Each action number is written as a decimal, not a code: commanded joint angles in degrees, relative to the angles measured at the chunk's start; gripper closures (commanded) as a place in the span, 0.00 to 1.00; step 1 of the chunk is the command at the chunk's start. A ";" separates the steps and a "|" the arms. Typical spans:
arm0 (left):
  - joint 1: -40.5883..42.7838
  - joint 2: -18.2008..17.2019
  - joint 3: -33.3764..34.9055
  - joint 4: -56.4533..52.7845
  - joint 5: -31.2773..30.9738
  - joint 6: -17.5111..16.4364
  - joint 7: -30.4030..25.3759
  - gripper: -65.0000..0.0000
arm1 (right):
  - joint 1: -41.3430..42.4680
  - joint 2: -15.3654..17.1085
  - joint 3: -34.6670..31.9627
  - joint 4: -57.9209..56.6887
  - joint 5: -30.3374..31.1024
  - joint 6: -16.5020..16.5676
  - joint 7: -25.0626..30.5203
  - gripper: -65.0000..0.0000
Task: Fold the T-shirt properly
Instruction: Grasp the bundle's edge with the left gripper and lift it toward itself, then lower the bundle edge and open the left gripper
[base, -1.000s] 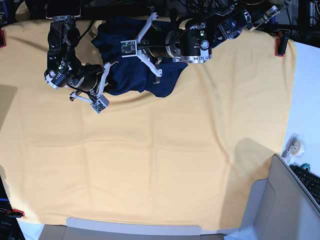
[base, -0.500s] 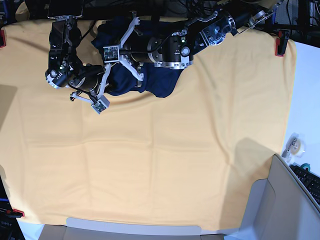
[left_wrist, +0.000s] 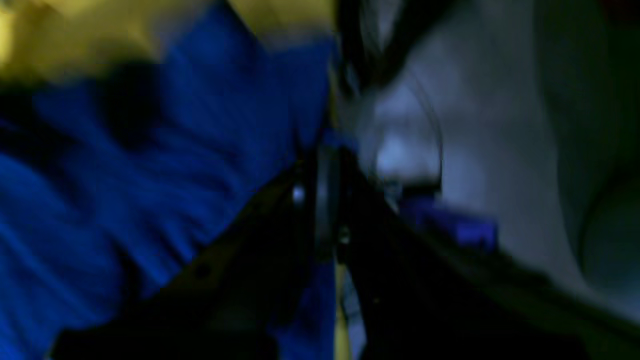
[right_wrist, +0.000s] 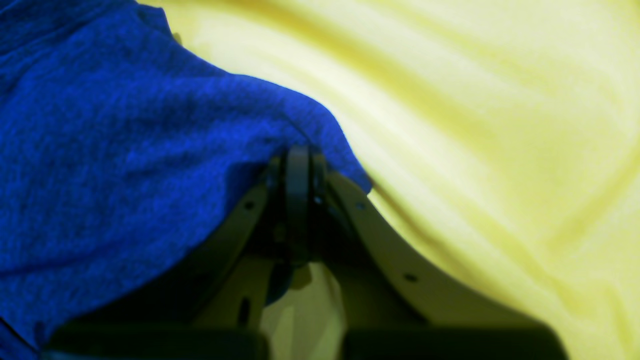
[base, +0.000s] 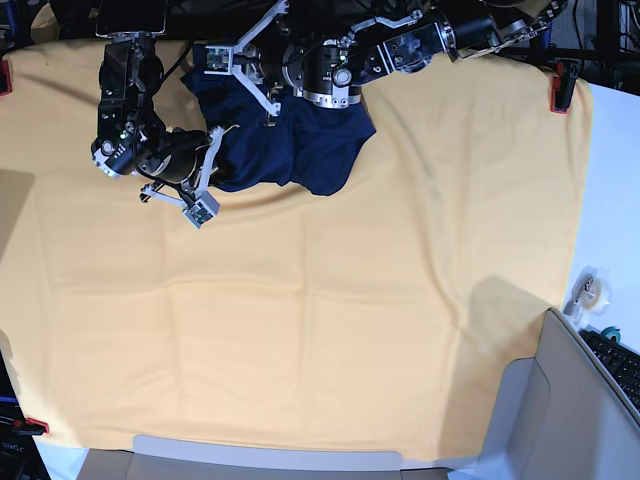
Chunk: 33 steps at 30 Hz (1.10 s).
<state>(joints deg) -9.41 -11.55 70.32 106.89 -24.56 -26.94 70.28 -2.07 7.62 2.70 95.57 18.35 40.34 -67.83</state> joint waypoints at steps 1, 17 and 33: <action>-0.92 1.13 0.58 3.13 -1.07 -0.09 -0.61 1.00 | -0.44 0.08 -0.28 -0.84 -3.54 -0.34 -3.86 1.00; -0.92 -5.28 -10.32 12.71 -0.54 0.26 -4.65 1.00 | -0.62 0.08 -0.28 -0.84 -3.54 -0.34 -3.77 1.00; 7.78 -14.34 -13.14 10.43 13.17 0.08 -8.87 1.00 | -0.44 -0.10 -0.28 -0.76 -3.54 -0.34 -3.77 1.00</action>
<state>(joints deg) -1.04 -25.52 57.58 116.40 -11.99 -27.11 61.93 -2.04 7.57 2.70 95.59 18.35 40.34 -67.79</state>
